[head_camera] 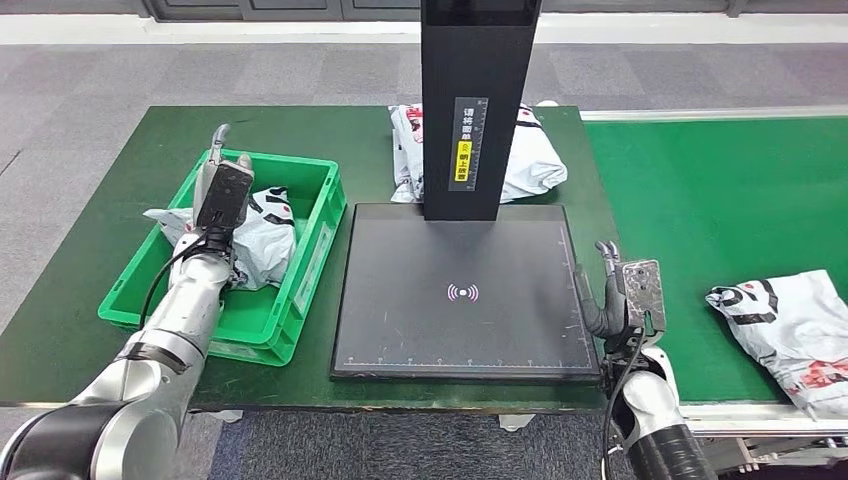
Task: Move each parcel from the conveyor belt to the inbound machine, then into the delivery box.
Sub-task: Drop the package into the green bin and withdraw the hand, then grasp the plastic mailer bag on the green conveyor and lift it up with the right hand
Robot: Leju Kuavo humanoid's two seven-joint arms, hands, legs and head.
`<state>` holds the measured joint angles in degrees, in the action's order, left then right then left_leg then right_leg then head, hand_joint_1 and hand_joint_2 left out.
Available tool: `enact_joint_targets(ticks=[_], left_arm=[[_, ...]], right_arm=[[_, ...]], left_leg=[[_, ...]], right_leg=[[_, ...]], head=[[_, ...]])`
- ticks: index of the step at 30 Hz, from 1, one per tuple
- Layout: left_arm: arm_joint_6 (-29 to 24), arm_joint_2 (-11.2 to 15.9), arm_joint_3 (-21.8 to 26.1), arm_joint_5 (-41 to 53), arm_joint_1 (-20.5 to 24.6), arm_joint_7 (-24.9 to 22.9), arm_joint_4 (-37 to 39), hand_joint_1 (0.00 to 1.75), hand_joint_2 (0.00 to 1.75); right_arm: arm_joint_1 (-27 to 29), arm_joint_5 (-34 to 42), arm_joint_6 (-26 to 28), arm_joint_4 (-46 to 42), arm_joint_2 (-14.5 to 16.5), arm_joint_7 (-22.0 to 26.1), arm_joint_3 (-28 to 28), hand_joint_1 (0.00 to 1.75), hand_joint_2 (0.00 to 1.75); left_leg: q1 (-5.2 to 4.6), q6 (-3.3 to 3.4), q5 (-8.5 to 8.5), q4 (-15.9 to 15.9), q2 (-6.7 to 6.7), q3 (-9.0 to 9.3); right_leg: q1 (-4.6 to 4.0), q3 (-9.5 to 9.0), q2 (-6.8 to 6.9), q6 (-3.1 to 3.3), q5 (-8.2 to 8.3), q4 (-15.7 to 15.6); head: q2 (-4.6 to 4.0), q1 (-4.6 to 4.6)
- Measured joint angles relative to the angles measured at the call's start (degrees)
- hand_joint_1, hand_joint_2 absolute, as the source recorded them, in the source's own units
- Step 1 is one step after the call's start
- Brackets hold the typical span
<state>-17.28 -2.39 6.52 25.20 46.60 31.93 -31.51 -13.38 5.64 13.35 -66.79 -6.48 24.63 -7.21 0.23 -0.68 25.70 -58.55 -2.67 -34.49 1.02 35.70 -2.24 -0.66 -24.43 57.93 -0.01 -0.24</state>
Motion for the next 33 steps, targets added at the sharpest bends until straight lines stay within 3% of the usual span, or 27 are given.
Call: enact_joint_targets(ticks=[4, 8, 11, 15, 23, 33], left_arm=[[-0.01, -0.27, -0.2, 0.02, -0.03, 0.0, -0.09, 0.0, 0.0], [-0.39, -0.67, -0.44, -1.18, -0.43, 0.45, -0.67, 0.0, 1.75], [0.56, -1.82, -1.76, -3.86, -1.66, 0.73, -1.99, 0.0, 1.75], [4.38, -5.31, -5.65, -8.03, -4.59, 0.06, -3.44, 0.0, 1.75], [4.42, -12.61, -16.13, -13.81, -8.6, -0.3, -2.55, 0.0, 1.75], [3.1, -14.07, -22.2, -17.15, -8.74, 0.02, -0.17, 0.0, 1.75]], right_arm=[[-0.01, 0.0, 0.0, 0.18, -0.04, 0.0, 0.0, 0.0, 0.0], [-0.31, -1.94, 2.28, 0.73, -0.43, -0.37, 0.04, 0.0, 1.75], [-0.85, -7.02, 6.66, 1.53, -0.91, -2.2, 0.7, 0.0, 1.75], [-2.53, -14.6, 11.0, 4.48, -2.31, -5.4, 2.85, 0.0, 1.75], [-7.7, -26.41, 17.18, 18.85, -7.84, -11.21, 9.29, 0.0, 1.75], [-8.79, -32.58, 17.72, 30.79, -11.43, -14.32, 16.85, 0.0, 1.75]], left_leg=[[0.0, 0.0, 0.0, 0.0, 0.01, 0.0], [0.0, 0.0, 0.0, 0.0, 0.01, 0.0], [-0.02, 0.01, 0.0, -0.01, -0.08, 0.01], [-0.06, 0.04, 0.01, -0.08, -0.29, -0.05], [-0.16, 0.22, 0.13, -0.19, -0.3, -0.12], [-0.14, 0.23, 0.13, -0.12, -0.22, -0.11]], right_leg=[[0.0, 0.0, -0.01, 0.0, 0.0, 0.0], [0.0, 0.01, -0.01, 0.0, 0.0, 0.0], [0.02, -0.03, 0.04, 0.0, 0.0, -0.01], [0.07, -0.08, 0.18, -0.03, 0.0, -0.04], [0.15, -0.09, 0.26, -0.15, 0.0, -0.09], [0.13, -0.04, 0.25, -0.16, -0.01, -0.08]], head=[[0.01, 0.0], [-0.01, 0.0], [0.0, 0.0], [-0.01, 0.0], [0.01, 0.01], [0.01, 0.02]])
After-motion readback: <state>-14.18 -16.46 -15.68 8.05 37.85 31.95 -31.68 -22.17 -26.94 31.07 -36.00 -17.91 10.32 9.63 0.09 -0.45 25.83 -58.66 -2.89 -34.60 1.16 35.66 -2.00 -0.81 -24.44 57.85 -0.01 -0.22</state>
